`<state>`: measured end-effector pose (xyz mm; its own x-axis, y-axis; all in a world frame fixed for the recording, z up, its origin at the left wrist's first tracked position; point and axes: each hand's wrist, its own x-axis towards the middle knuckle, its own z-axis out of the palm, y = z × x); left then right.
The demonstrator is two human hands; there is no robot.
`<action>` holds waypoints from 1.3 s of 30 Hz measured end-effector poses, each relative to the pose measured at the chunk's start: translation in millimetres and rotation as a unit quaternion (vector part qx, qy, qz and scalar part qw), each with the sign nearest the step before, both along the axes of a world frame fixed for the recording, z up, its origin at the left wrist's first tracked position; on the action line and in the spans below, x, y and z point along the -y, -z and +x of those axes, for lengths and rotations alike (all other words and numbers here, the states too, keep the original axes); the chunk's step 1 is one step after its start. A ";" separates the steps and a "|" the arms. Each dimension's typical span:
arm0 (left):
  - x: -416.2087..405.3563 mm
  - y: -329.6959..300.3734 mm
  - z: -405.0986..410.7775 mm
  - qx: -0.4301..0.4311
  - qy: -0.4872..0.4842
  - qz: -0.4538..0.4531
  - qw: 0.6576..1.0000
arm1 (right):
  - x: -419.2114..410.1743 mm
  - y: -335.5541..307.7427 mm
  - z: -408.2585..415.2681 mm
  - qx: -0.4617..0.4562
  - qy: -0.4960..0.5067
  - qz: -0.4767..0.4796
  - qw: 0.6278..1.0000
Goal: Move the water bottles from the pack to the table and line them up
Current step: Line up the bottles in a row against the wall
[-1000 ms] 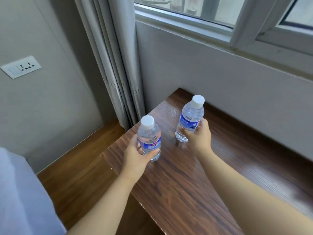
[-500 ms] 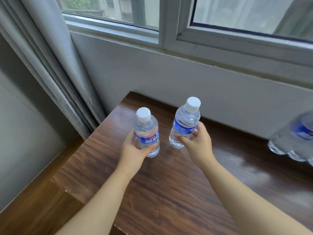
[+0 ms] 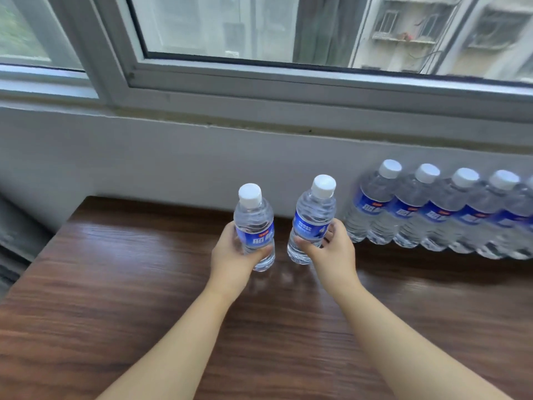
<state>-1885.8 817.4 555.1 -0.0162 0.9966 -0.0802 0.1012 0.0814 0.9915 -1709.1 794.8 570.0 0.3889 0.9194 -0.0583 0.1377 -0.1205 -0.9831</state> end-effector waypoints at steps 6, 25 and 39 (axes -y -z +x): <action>-25.5 9.3 53.2 -0.004 0.022 -0.004 1.000 | -11.3 6.5 39.6 0.019 0.052 -0.011 0.998; -66.3 20.3 99.5 -0.034 0.009 0.022 0.999 | -40.3 20.5 45.7 0.002 0.104 0.004 0.995; -86.6 24.7 88.9 -0.046 0.075 0.043 0.995 | -58.1 29.1 36.7 0.005 0.118 0.023 0.993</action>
<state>-1796.9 903.9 530.4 0.1295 0.9916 -0.0005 0.1970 -0.0253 0.9801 -1672.4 852.9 540.8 0.5948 0.8038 -0.0144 0.1202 -0.1066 -0.9870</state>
